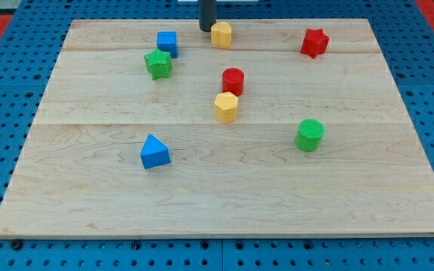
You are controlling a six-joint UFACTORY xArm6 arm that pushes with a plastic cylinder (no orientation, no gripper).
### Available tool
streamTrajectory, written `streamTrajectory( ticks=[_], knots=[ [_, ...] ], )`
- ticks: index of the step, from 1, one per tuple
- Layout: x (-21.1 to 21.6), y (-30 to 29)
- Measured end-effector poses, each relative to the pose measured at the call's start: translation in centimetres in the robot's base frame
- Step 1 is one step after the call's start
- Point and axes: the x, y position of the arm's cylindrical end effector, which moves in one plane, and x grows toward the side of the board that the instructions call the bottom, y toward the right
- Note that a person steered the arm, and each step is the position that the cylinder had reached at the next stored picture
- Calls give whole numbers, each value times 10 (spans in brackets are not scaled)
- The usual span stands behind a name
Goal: Move the red star closer to the red circle
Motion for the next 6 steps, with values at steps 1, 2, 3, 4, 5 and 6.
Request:
streamTrajectory(
  ticks=[1, 2, 3, 4, 5, 6],
  knots=[
    [0, 0],
    [0, 32],
    [-7, 74],
    [-7, 74],
    [3, 115],
    [8, 154]
  ],
)
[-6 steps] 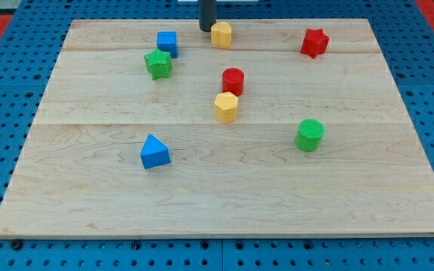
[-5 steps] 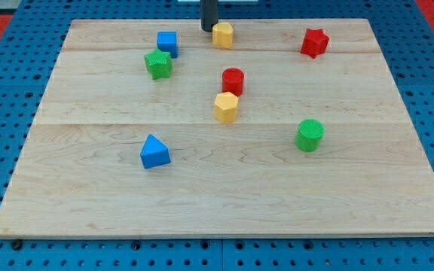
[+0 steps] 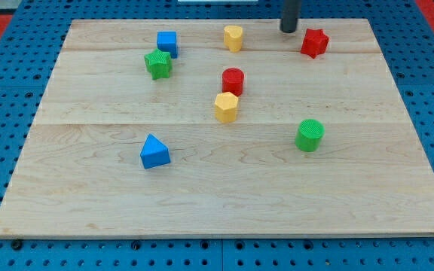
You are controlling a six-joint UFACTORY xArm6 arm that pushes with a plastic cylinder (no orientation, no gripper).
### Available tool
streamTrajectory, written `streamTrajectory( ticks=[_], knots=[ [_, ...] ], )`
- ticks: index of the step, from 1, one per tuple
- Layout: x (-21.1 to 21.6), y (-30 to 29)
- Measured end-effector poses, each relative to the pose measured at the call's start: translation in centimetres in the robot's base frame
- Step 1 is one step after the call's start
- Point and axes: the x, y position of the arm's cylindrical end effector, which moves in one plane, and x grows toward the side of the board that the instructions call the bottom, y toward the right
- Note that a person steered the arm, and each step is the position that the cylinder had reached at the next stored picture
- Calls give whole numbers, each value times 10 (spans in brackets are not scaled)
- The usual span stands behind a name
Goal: Move the red star closer to the red circle
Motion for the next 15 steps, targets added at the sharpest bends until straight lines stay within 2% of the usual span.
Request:
streamTrajectory(
  ticks=[4, 7, 8, 9, 11, 12, 13, 15],
  knots=[
    [5, 22],
    [46, 23],
    [46, 23],
    [25, 24],
    [15, 114],
    [16, 114],
    [52, 110],
    [65, 110]
  ],
)
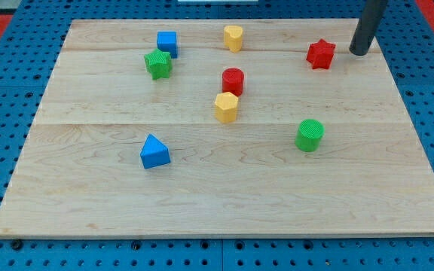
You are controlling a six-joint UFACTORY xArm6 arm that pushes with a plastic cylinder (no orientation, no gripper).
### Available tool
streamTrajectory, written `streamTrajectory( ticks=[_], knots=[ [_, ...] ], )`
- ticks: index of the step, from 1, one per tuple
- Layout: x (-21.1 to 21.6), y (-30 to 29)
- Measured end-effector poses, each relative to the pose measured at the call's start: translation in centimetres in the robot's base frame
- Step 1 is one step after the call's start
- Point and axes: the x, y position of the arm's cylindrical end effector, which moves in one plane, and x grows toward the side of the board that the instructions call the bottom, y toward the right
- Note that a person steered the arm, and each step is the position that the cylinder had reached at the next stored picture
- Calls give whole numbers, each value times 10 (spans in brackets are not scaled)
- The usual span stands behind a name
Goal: Move the red star closer to the red circle
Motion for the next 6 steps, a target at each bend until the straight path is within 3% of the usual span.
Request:
streamTrajectory(
  ticks=[6],
  knots=[
    [-1, -151]
  ],
)
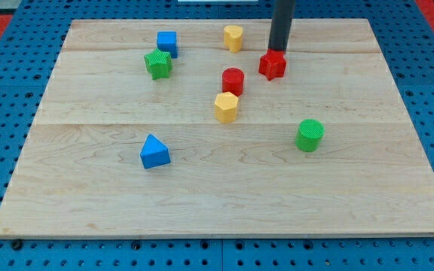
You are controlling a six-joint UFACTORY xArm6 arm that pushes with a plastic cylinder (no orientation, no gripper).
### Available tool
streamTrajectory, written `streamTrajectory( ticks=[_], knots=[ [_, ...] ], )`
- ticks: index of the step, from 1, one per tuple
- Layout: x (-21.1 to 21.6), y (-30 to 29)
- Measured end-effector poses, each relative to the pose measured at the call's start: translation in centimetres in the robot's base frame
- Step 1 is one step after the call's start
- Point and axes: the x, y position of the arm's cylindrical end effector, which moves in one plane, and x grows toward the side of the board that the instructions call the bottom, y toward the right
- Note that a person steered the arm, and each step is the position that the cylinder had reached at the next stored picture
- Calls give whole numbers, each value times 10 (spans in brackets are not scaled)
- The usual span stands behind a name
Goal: Move the red star closer to the red circle
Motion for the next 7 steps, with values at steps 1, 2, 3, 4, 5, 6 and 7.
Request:
streamTrajectory(
  ticks=[1, 2, 3, 4, 5, 6, 7],
  knots=[
    [-9, 6],
    [-15, 49],
    [-15, 50],
    [-2, 50],
    [16, 50],
    [18, 50],
    [22, 50]
  ],
)
